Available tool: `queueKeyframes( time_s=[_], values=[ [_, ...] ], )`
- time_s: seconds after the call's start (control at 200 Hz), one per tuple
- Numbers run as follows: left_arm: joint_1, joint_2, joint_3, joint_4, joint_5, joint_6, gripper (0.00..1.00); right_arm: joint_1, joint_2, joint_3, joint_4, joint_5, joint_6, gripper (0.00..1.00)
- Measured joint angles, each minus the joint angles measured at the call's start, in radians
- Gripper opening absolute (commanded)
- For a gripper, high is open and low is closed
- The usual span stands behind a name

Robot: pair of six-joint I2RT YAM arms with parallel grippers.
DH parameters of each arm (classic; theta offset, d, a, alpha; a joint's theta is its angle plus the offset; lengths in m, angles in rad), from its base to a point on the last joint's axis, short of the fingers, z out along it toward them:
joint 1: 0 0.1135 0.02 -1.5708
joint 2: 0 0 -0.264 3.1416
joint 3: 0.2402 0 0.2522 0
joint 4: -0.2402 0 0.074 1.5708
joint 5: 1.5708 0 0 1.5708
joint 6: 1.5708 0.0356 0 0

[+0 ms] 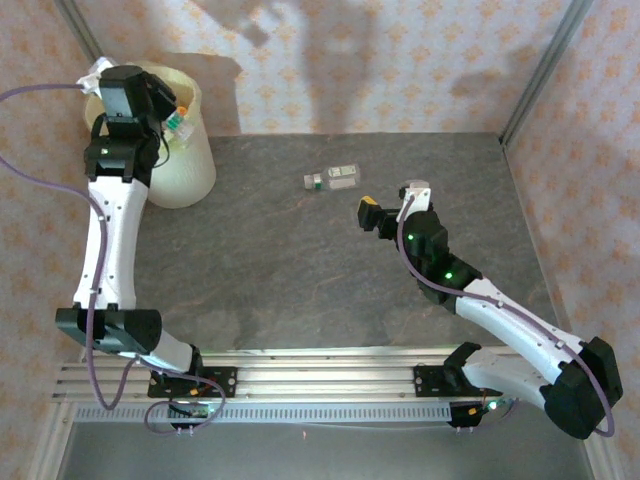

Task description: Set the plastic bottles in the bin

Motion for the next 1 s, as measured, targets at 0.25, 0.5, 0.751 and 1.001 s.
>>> queueKeyframes(
  time_s=[0.25,0.5,0.751,1.001],
  values=[
    [0.152,0.116,0.039,0.042,-0.027,-0.099,0.58,0.000,0.005,0.001,-0.003,0.001,0.008,0.99],
    [0.207,0.190,0.049,0.092,0.002,-0.309,0.60,0.000,0.023,0.028,-0.029,0.002,0.007,0.99],
    [0.206,0.447,0.359,0.056,0.049,-0.470,0.77,0.000,0.022,0.055,-0.069,0.002,0.007,0.99],
    [0.206,0.710,0.780,-0.142,0.109,-0.507,1.00,-0.002,0.011,0.068,-0.156,0.034,0.061,0.99]
  ],
)
